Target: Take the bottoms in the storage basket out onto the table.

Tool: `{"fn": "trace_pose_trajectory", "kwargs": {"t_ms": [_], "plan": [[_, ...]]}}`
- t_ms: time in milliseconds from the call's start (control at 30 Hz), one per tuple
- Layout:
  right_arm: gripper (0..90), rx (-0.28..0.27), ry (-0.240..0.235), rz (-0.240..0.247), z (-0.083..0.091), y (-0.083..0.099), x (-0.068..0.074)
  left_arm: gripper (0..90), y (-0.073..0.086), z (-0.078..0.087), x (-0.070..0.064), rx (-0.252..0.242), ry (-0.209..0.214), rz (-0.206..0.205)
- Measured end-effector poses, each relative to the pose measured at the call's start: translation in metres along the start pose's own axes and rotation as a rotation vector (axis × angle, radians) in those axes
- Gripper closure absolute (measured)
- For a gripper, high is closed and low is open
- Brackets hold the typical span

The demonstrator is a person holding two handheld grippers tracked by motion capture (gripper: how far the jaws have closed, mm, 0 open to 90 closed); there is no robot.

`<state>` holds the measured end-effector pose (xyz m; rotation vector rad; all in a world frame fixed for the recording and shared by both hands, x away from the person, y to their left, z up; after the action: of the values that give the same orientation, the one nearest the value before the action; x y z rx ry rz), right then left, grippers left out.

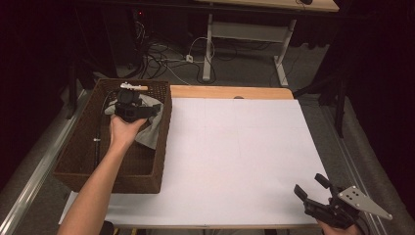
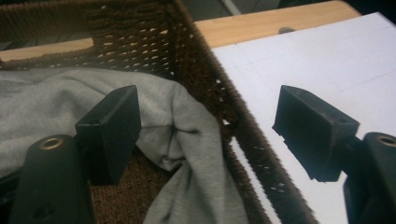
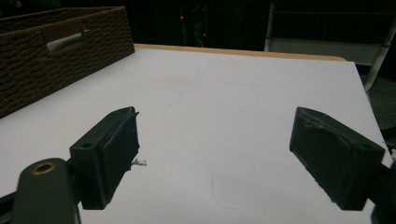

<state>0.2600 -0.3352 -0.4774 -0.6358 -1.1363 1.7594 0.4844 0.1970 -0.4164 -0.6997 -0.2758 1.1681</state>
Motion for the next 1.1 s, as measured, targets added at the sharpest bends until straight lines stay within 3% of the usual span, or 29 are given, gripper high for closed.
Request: {"fn": "trace_pose_trajectory", "kwargs": {"t_ms": [233, 600, 1033, 1067, 1100], "plan": [[16.2, 0.004, -0.004, 0.001, -0.001, 0.000, 0.001, 19.6, -0.005, -0.015, 0.007, 0.062, -0.014, 0.022], [16.2, 0.004, -0.006, 0.003, -0.001, 0.000, 0.000, 19.4, -0.013, -0.047, 0.023, 0.152, -0.038, 0.119], [16.2, 0.005, -0.007, 0.001, -0.001, 0.000, 0.000, 14.3, -0.014, -0.079, 0.033, 0.222, -0.034, 0.202], [16.2, 0.005, -0.008, 0.002, -0.001, 0.000, 0.000, 13.0, -0.012, -0.083, 0.038, 0.228, -0.011, 0.246], [16.2, 0.005, -0.008, 0.002, -0.001, 0.000, 0.000, 13.0, -0.012, -0.083, 0.038, 0.228, -0.011, 0.246]]}}
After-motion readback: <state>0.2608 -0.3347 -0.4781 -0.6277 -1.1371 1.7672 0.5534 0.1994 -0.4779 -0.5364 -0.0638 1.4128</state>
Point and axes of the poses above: each handheld gripper's, and its own axes: z roughly backward along the jaws, y roughly out of its underside, x roughly to its left, the point moved 3 cm from there along -z, roughly forward along the jaws, and after that the axes turned 10 degrees about x, right-handed, at the moved point
